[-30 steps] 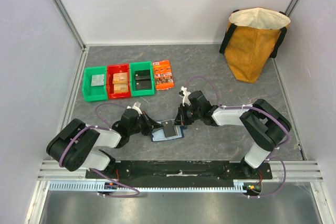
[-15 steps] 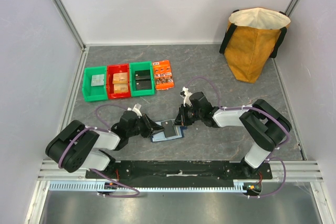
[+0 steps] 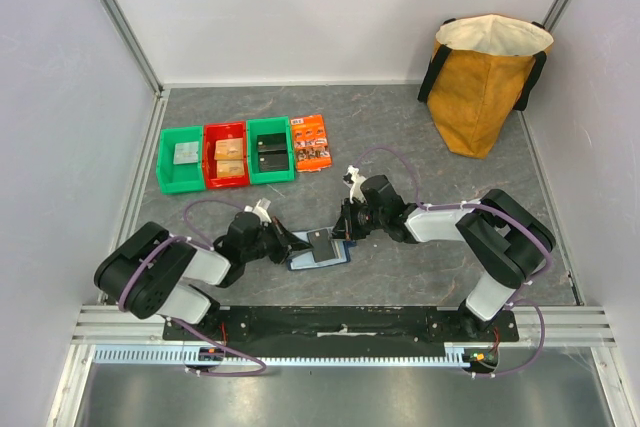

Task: Take the credit cards out of the card holder
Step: Remove the credit card from the card holder.

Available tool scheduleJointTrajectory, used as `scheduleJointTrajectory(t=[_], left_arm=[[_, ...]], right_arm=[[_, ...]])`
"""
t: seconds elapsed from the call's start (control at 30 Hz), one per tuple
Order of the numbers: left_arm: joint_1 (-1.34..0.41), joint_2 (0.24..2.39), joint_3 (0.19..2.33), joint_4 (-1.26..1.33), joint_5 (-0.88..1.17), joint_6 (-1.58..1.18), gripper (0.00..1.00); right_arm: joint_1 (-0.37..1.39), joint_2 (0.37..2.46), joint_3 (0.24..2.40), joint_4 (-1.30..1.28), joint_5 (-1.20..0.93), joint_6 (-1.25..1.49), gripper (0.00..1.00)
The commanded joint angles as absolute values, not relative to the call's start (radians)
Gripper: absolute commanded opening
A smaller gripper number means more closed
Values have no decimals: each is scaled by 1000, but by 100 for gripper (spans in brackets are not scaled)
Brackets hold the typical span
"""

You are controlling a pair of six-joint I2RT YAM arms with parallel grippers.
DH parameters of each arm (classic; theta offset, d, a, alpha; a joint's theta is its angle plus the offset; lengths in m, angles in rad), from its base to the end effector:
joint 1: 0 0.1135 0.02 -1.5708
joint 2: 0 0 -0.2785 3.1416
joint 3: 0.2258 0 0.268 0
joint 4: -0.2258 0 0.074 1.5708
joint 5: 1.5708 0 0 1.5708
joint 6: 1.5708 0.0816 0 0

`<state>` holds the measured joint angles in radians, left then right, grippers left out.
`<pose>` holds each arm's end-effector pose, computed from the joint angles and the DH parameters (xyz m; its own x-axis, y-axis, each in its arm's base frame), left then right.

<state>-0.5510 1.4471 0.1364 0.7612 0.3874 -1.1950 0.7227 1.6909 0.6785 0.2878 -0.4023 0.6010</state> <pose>0.1869 -0.1510 0.0748 -0.8696 -0.4766 -0.1295 -0.1353 0.4820 -0.8657 0.2446 0.2583 0.1014 -0.8785 -0.0810 -0.4708 -0.4022 0.6572 0.6374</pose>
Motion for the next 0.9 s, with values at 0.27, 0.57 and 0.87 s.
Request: scheduleJointTrajectory(t=[0.27, 0.57, 0.87], left_arm=[[-545, 1394, 86, 788, 384, -1204, 2], [-532, 1378, 69, 747, 380, -1193, 2], [-526, 1351, 67, 735, 387, -1183, 2]], right_arm=[[724, 1761, 627, 127, -301, 557, 0], [710, 1759, 623, 117, -284, 558, 0], [703, 1759, 621, 117, -287, 554, 0]])
